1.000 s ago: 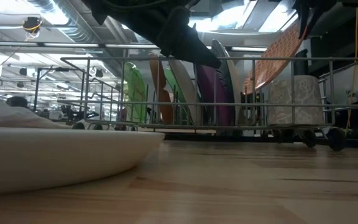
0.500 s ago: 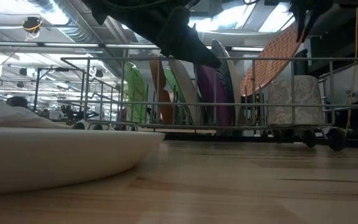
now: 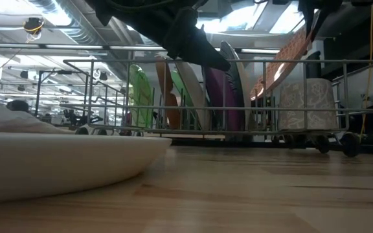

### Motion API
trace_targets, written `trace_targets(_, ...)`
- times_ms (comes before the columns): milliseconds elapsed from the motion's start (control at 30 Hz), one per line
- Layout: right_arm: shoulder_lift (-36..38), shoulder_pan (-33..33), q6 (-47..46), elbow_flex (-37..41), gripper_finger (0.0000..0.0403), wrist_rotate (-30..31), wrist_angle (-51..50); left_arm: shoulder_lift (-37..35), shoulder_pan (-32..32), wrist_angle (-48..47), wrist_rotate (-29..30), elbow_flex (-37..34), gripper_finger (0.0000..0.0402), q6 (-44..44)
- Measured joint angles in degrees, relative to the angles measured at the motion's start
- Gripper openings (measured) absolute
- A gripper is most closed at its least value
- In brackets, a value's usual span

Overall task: Sort dishes
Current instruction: Put the orange plate into the dish rack

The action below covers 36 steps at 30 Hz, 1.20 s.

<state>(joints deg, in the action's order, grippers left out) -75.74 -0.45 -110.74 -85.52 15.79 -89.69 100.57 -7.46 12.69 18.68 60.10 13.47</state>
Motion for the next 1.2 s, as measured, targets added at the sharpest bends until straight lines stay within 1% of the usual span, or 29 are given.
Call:
trace_targets(333,-3.3,0.0,0.1,-0.1,0.0011,0.7,0.3,0.0,0.0,0.0,0.1,0.0,0.0024,0.0)
trace_targets(533,-4.7,0.0,1.0,-0.1,0.0011,0.6,2.8,0.0,0.0,0.0,0.0,0.0,0.0015,0.5)
trace_targets(667,-5.5,0.1,1.3,0.0,0.0011,0.2,4.4,0.0,0.0,0.0,0.0,0.0,0.002,0.7)
trace_targets(867,-6.4,2.1,1.0,0.2,0.0015,-1.2,8.1,0.0,0.3,0.0,-0.1,0.0,0.0022,0.7)
trace_targets(1000,-7.2,3.6,-0.8,0.2,0.0019,-1.6,8.2,0.0,0.7,0.0,-0.4,0.0,0.0017,0.7)
trace_targets(1200,-8.9,5.1,-1.1,0.2,0.0019,-1.9,9.9,0.0,0.7,0.0,-0.3,0.0,0.0024,0.8)
